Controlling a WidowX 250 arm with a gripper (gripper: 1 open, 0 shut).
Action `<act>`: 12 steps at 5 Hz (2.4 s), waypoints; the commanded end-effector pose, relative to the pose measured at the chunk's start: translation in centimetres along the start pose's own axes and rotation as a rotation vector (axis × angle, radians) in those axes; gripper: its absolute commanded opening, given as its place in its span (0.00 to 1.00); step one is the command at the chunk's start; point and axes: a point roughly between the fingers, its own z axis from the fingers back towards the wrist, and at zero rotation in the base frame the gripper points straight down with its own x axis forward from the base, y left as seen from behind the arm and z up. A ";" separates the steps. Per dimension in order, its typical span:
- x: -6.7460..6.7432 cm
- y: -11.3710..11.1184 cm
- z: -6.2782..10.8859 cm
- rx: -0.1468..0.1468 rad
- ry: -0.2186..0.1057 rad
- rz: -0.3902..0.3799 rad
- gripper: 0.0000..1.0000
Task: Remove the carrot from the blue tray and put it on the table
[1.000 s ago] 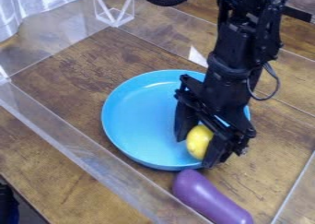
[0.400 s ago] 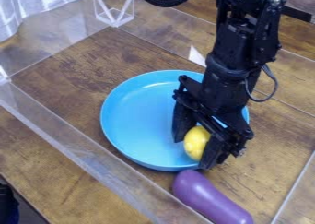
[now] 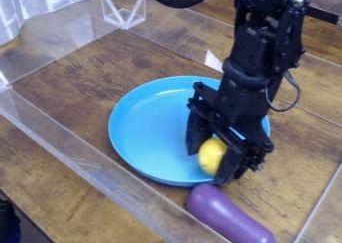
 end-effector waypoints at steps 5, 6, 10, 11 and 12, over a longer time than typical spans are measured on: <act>-0.3 0.4 2.5 0.009 -0.075 -0.021 0.00; -0.3 0.5 2.5 0.010 -0.072 -0.024 0.00; -0.5 0.9 2.2 0.011 -0.065 -0.035 0.00; -0.5 0.9 2.1 0.011 -0.064 -0.038 0.00; -0.6 1.0 2.0 0.010 -0.063 -0.041 0.00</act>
